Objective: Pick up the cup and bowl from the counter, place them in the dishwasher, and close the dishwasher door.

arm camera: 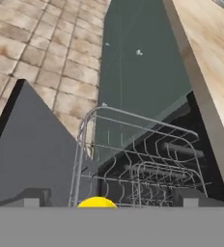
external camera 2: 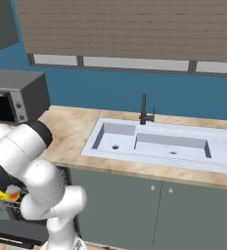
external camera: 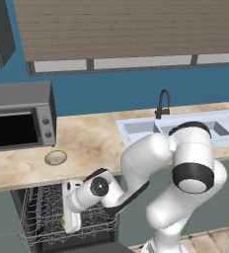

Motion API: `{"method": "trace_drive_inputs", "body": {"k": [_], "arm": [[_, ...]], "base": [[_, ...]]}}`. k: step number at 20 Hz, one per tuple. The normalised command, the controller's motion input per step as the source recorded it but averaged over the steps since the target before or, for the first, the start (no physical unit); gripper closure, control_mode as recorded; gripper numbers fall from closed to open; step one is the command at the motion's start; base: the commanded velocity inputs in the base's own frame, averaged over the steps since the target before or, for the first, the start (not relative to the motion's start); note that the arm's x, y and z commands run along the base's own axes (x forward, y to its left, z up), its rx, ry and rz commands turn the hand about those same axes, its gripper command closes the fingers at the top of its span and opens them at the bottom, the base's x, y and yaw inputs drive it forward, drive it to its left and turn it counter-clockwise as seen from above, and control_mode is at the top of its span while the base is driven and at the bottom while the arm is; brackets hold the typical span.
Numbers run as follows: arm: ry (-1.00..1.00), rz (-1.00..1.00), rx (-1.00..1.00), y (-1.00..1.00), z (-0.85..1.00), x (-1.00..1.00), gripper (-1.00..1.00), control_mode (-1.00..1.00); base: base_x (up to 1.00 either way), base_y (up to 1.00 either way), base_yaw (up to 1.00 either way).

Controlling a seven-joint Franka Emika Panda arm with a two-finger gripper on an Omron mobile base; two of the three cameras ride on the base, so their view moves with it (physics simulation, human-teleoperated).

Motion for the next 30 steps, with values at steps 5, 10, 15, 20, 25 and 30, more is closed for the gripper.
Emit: {"method": "trace_drive_inputs", "body": {"k": [5,10,15,20,25,30], "arm": [[-0.1,-0.08,-0.28,0.28,0.97,-0.34,-1.0,-1.0],[-0.09,-0.22,-0.3,0.19,0.95,-0.14,-1.0,-1.0],[-0.1,-0.21,-0.33,0.12,0.28,0.0,-1.0,-1.0],[-0.15,-0.02,-0.28,-0.01,0.0,-0.02,-1.0,-1.0],[-0.08,0.0,-0.09,-0.2,0.05,0.01,-1.0,-1.0],[-0.05,0.0,-0.01,-0.41,0.24,0.05,-1.0,-1.0]], "base": [[0.0,0.0,0.0],[0.0,0.0,0.0],[0.0,0.0,0.0],[0.0,0.0,0.0],[0.0,0.0,0.0],[0.0,0.0,0.0]]}}
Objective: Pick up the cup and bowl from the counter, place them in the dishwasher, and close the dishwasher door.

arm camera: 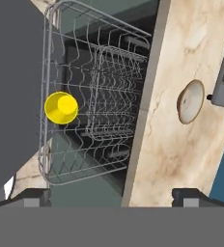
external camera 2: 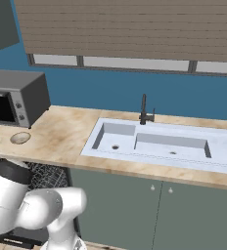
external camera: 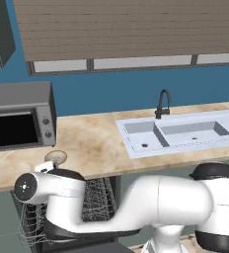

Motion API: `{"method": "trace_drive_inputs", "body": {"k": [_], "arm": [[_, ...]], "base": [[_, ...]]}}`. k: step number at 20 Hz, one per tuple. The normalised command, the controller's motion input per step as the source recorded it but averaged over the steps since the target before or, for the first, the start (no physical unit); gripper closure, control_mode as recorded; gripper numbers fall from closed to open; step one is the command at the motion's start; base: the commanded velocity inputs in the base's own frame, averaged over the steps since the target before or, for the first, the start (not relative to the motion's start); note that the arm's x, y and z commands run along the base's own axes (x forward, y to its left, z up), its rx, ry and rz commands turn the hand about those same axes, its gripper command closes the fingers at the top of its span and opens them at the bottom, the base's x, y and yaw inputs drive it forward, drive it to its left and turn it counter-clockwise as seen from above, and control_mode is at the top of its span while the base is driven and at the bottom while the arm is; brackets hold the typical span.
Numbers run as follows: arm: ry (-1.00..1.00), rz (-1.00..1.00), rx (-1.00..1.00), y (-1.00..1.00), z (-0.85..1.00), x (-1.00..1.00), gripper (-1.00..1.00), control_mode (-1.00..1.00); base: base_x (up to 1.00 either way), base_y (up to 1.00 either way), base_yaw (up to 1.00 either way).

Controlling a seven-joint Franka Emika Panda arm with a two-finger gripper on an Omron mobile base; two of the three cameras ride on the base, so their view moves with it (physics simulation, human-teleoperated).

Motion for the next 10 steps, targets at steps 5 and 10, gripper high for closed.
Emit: {"method": "trace_drive_inputs", "body": {"k": [5,10], "arm": [[0.0,0.0,0.0,-0.62,0.0,0.35,-1.0,-1.0],[0.0,0.0,-0.02,-0.24,0.0,0.67,-1.0,-1.0]], "base": [[0.0,0.0,0.0],[0.0,0.0,0.0]]}}
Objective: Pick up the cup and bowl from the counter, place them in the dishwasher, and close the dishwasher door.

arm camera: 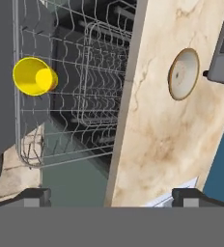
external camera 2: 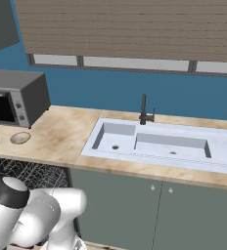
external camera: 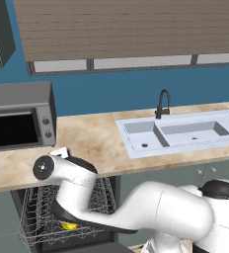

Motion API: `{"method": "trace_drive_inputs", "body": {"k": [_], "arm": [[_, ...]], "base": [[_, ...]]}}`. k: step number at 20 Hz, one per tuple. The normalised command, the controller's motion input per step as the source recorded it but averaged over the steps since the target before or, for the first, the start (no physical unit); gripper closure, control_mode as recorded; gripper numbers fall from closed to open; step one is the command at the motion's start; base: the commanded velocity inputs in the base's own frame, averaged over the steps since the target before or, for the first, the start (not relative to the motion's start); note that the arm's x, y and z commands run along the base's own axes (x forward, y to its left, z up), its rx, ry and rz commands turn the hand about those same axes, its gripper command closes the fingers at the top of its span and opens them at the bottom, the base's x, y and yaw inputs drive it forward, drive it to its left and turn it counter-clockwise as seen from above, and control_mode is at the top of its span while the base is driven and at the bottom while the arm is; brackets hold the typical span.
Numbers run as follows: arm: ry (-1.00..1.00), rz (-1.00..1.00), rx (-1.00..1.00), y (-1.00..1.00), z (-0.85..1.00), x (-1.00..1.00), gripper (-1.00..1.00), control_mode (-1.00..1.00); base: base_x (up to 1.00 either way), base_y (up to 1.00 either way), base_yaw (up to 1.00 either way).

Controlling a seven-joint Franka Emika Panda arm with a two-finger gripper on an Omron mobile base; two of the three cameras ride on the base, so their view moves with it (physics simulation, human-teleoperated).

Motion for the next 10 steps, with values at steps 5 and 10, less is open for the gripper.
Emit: {"method": "trace_drive_inputs", "body": {"k": [5,10], "arm": [[0.0,0.0,-0.07,0.23,-0.08,0.54,-1.0,-1.0],[0.0,0.0,-0.1,0.36,-0.19,0.47,-1.0,-1.0]], "base": [[0.0,0.0,0.0],[0.0,0.0,0.0]]}}
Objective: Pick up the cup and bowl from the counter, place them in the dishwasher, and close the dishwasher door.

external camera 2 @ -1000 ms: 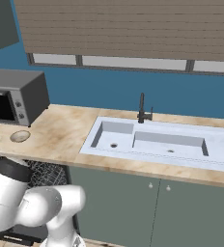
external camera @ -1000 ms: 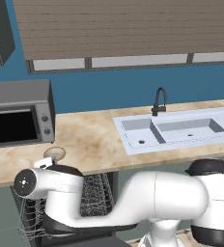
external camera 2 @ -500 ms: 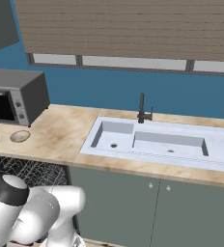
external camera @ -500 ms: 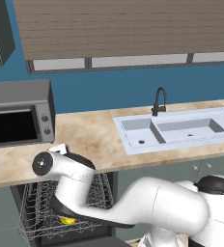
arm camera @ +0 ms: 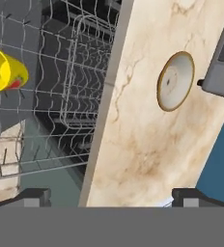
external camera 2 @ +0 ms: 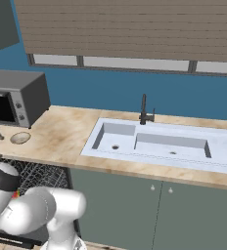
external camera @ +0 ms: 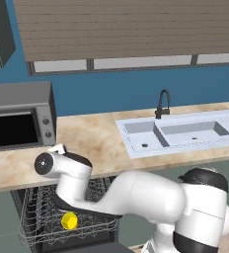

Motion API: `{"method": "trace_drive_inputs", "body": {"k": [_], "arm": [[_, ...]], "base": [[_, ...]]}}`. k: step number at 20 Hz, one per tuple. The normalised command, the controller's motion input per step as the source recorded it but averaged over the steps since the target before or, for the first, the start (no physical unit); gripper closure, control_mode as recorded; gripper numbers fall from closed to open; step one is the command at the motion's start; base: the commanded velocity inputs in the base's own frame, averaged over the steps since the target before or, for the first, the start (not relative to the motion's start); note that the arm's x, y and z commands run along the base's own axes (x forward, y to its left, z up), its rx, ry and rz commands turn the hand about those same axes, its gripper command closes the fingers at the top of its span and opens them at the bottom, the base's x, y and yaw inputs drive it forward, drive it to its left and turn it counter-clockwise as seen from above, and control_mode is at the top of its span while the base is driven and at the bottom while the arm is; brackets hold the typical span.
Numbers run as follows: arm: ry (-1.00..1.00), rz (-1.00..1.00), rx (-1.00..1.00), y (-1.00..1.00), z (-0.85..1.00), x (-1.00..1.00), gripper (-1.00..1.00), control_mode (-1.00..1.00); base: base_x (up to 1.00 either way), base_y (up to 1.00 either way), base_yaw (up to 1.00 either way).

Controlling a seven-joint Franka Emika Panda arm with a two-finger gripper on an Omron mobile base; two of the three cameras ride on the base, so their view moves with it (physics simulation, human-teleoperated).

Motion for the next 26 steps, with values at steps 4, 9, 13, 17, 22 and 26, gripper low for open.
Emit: {"method": "trace_drive_inputs", "body": {"k": [4,9,13,17,22,26], "arm": [[0.0,0.0,-0.1,0.23,-0.23,0.43,-1.0,-1.0],[0.0,0.0,-0.04,0.2,-0.31,0.24,-1.0,-1.0],[0.0,0.0,0.03,0.08,-0.26,0.17,-1.0,-1.0],[0.0,0.0,0.04,0.0,-0.01,0.38,-1.0,-1.0],[0.0,0.0,0.05,0.0,-0.18,0.33,-1.0,-1.0],[0.0,0.01,0.07,0.0,-0.39,0.22,-1.0,-1.0]], "base": [[0.0,0.0,0.0],[0.0,0.0,0.0],[0.0,0.0,0.0],[0.0,0.0,0.0],[0.0,0.0,0.0],[0.0,0.0,0.0]]}}
